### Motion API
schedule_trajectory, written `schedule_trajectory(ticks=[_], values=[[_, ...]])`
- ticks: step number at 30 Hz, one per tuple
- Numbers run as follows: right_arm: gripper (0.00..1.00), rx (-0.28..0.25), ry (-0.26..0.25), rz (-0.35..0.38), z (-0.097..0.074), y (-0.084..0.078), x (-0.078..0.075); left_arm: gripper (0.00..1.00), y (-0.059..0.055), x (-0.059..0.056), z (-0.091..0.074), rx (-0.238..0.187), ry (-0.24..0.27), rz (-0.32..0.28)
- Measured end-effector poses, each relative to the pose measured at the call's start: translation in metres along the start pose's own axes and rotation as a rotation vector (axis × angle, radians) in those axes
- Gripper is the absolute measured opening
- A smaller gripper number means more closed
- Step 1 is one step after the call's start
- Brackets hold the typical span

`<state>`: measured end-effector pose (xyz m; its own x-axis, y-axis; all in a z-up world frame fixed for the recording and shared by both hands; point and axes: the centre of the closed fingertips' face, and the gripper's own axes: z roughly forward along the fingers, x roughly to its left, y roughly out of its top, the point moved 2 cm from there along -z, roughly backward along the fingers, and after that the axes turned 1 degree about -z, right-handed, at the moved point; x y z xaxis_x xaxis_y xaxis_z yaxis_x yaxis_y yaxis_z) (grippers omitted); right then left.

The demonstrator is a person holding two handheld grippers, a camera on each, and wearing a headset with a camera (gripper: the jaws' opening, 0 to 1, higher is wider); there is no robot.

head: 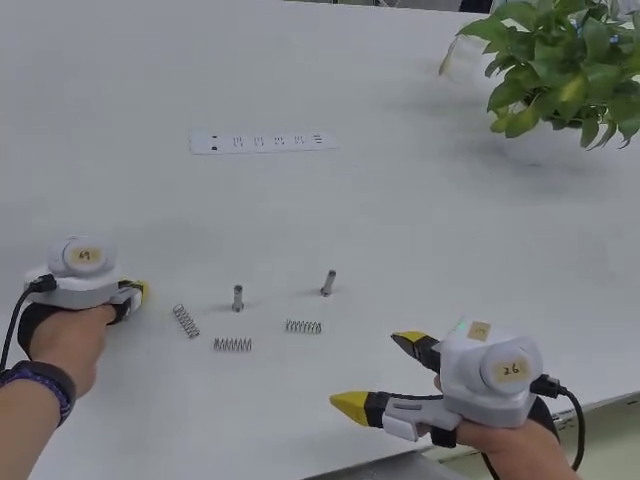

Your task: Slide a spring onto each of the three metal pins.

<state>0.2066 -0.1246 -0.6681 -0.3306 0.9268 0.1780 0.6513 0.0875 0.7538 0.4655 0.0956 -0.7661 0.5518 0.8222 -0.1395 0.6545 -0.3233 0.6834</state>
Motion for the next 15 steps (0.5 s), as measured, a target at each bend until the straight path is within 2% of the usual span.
schedule_trajectory(ticks=[4,10,15], values=[[0.73,-0.009,-0.005,0.002,-0.001,0.002,-0.002,0.0,0.001,0.001,-0.003,0.0,-0.009,0.001],[0.73,-0.013,-0.005,-0.002,-0.001,0.002,-0.002,0.0,0.008,0.002,-0.011,-0.019,-0.014,0.002],[0.73,-0.017,-0.004,0.0,-0.001,0.002,0.0,0.0,0.011,0.005,-0.017,-0.033,-0.008,-0.017]])
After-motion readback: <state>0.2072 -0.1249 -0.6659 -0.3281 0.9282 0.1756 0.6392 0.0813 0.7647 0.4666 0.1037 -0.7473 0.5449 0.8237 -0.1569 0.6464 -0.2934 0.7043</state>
